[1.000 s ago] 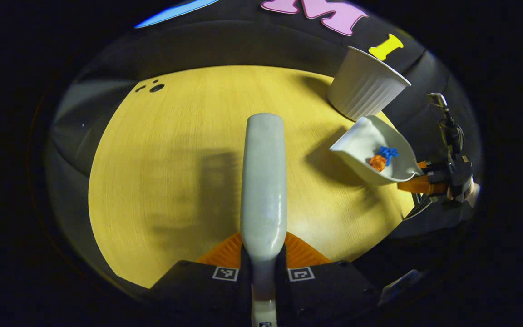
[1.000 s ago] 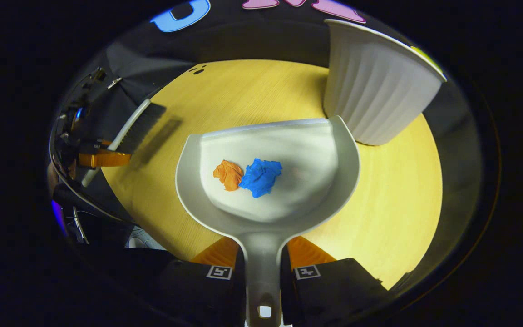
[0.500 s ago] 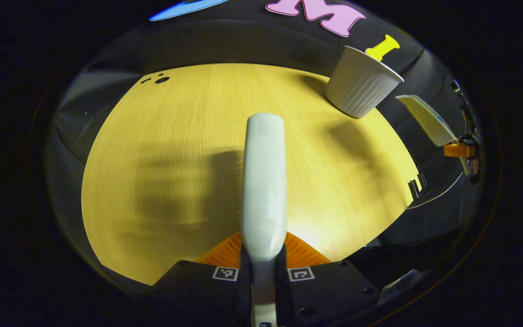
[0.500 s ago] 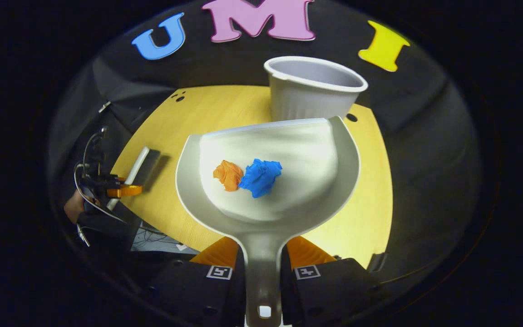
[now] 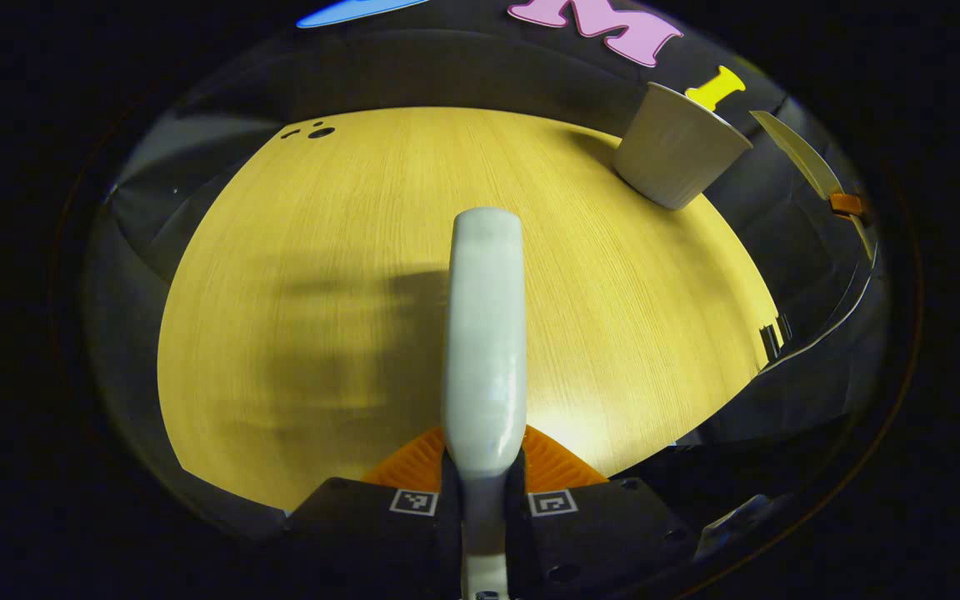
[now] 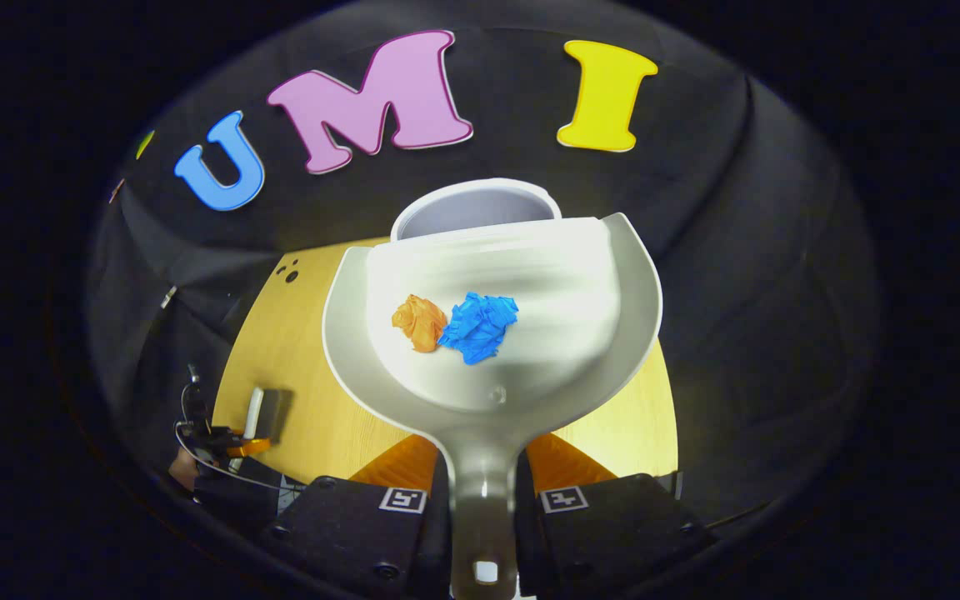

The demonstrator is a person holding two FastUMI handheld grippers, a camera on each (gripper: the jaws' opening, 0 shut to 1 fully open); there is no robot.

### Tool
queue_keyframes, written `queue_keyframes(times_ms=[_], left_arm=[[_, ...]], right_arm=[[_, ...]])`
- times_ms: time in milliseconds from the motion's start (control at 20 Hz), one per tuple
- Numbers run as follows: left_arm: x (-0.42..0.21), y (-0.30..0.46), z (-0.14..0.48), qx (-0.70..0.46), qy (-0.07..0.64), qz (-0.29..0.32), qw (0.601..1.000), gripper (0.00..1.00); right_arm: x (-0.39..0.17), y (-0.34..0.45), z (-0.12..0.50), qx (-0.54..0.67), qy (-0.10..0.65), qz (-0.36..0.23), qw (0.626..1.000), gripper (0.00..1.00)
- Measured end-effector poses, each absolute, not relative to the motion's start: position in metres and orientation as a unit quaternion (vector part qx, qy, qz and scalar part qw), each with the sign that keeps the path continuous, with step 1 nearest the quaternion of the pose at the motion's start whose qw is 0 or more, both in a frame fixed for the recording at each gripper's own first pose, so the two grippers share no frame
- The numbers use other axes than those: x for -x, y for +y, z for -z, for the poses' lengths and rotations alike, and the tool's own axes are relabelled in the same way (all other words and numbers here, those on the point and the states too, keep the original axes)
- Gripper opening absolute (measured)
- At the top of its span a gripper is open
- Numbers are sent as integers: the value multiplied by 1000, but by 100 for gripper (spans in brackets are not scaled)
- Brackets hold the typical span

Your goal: Pick up the small broom and dustpan from the desktop, sweep the trash into the dustpan with the broom, and then empty the trash into the garbage bin.

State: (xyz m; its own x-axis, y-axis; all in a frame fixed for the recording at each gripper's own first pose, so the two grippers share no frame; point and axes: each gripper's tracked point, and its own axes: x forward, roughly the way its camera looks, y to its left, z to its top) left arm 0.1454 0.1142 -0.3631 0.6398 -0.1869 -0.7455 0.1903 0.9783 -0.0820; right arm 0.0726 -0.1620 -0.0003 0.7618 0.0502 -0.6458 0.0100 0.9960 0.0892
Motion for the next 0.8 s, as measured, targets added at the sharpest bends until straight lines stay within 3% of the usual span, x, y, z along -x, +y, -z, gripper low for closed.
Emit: queue_keyframes(times_ms=[350, 400, 450, 550, 650, 800], left_arm=[[-158, 128, 340, 6, 399, 83, 913, 25], [-160, 128, 337, 8, 397, 81, 914, 25], [-160, 128, 334, 8, 396, 81, 915, 25], [-162, 131, 331, 3, 396, 79, 915, 27], [-162, 133, 328, -5, 399, 76, 914, 23], [-164, 141, 324, -16, 398, 63, 915, 25]], right_arm=[[-154, -190, -23, -53, 316, 22, 947, 34], [-167, -194, -23, -51, 315, 27, 947, 31], [-178, -200, -23, -48, 313, 34, 948, 35], [-200, -214, -19, -32, 310, 51, 949, 31], [-211, -222, -16, -13, 309, 64, 949, 31], [-227, -227, -9, 35, 311, 70, 947, 34]])
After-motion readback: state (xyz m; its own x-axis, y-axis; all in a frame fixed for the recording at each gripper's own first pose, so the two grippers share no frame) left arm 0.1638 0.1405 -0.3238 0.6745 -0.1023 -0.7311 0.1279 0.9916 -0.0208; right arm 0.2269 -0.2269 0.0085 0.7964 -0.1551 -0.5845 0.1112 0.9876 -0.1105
